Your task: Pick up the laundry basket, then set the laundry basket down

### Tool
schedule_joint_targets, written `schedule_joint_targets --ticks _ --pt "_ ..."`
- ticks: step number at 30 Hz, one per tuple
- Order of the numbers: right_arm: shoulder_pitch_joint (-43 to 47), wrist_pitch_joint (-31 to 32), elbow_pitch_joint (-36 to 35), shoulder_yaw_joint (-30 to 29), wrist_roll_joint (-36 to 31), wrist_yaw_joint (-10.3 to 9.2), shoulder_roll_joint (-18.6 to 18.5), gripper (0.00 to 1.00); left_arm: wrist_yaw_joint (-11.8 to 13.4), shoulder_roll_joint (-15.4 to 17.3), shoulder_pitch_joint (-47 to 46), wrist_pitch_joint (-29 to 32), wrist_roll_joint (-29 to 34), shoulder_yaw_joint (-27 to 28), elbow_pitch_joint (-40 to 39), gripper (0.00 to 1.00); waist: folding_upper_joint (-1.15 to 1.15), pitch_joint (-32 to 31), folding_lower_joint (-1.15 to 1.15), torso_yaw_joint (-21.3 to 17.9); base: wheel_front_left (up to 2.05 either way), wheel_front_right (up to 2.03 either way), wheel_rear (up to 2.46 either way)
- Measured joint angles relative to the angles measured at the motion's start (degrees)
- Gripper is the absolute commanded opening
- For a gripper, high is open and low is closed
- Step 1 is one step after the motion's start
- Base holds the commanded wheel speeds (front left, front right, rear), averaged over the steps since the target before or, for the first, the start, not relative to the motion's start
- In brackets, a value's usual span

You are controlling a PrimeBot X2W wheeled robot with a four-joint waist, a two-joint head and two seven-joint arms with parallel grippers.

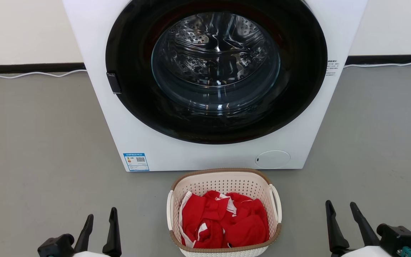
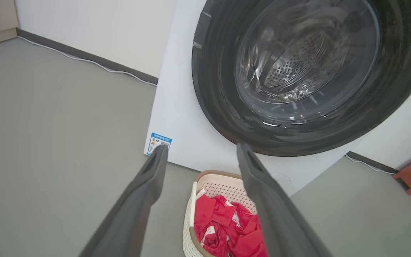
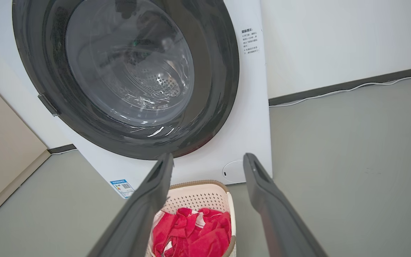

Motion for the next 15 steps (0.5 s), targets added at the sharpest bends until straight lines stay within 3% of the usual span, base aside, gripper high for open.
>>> schedule_joint_targets --ticks 15 --pt "1.3 -2.4 -0.1 -1.5 -9.0 0.0 0.1 1.0 -0.1 0.3 0.9 -2.2 9.2 0.0 0.7 1.0 0.0 -0.1 0.0 -1.0 0.0 0.0 0.0"
